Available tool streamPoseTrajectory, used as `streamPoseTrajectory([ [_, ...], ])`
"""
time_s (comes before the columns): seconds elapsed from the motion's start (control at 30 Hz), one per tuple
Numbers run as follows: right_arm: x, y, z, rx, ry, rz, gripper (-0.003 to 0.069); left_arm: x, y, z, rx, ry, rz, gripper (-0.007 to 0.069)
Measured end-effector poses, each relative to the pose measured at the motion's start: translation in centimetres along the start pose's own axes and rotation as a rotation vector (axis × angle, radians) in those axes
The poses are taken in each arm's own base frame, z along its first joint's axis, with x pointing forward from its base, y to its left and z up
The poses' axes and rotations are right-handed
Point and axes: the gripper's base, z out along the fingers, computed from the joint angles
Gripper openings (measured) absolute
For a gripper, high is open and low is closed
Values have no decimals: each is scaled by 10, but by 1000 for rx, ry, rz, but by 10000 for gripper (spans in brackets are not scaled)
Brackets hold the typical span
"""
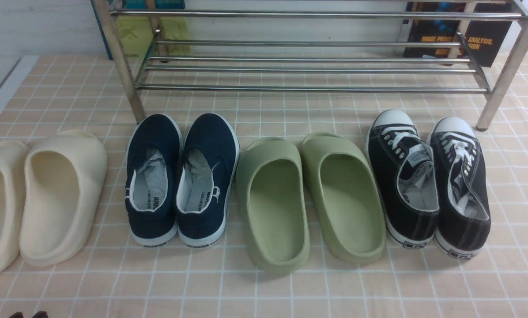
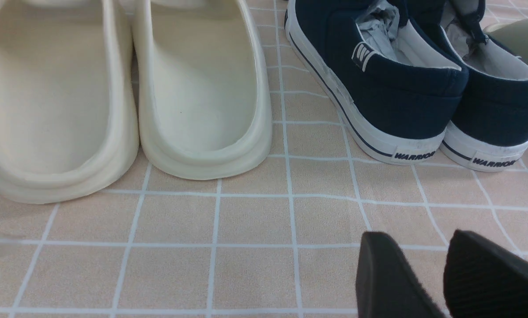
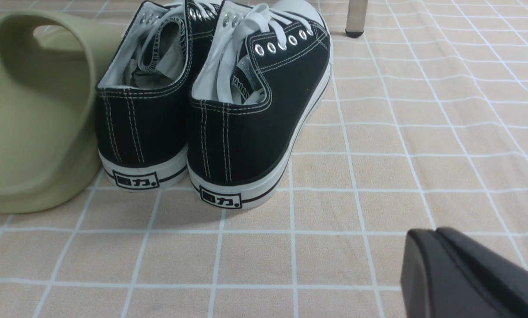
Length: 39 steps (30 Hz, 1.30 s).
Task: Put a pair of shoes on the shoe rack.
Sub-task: Use the right arm to grab the shoe closest to it
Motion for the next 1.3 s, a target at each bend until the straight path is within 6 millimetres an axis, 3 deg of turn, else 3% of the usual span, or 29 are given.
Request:
streamPoseTrajectory([
  [1.0,0,0,0,0,0,-1,55,0,0,0,0,0,0,239],
  [1.3,0,-3,0,32,2,-98,67,0,0,0,0,0,0,239],
])
